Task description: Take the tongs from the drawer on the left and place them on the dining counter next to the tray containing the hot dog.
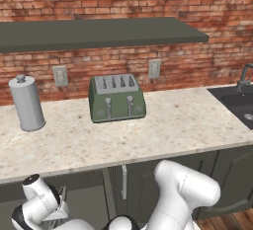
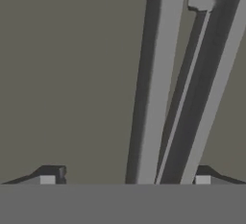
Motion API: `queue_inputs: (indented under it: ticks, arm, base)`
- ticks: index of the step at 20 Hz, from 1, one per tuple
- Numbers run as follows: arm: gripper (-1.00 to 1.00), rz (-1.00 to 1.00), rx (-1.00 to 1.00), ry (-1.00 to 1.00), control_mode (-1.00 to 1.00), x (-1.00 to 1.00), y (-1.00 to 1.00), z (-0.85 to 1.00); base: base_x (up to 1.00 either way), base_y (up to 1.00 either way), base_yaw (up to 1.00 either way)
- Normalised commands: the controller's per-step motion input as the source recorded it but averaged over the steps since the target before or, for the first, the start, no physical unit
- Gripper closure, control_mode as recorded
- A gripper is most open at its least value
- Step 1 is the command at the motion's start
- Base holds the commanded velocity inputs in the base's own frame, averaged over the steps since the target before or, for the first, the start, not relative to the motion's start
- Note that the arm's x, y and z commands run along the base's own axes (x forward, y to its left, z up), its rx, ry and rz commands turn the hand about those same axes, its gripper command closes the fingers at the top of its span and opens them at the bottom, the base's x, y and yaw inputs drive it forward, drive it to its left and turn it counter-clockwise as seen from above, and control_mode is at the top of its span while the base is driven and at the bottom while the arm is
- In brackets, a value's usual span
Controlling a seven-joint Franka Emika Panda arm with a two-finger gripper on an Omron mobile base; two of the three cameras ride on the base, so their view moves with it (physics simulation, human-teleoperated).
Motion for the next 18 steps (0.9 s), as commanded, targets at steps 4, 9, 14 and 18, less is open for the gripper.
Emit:
queue_inputs:
  ticks: [4,9,14,18]
  arm:
    - [-1.00,0.00,0.00,0.00,-1.00,-0.04,0.00,-0.35]
    - [1.00,-0.01,0.00,0.00,-1.00,-0.45,0.00,-0.54]
    - [1.00,-0.01,0.01,0.00,-1.00,-0.64,-0.06,-0.31]
    - [1.00,0.00,0.00,0.00,-1.00,-0.39,0.00,-0.02]
  base:
    - [0.00,0.00,0.00]
    - [0.00,0.00,0.00]
    - [0.00,0.00,0.00]
    - [0.00,0.00,0.00]
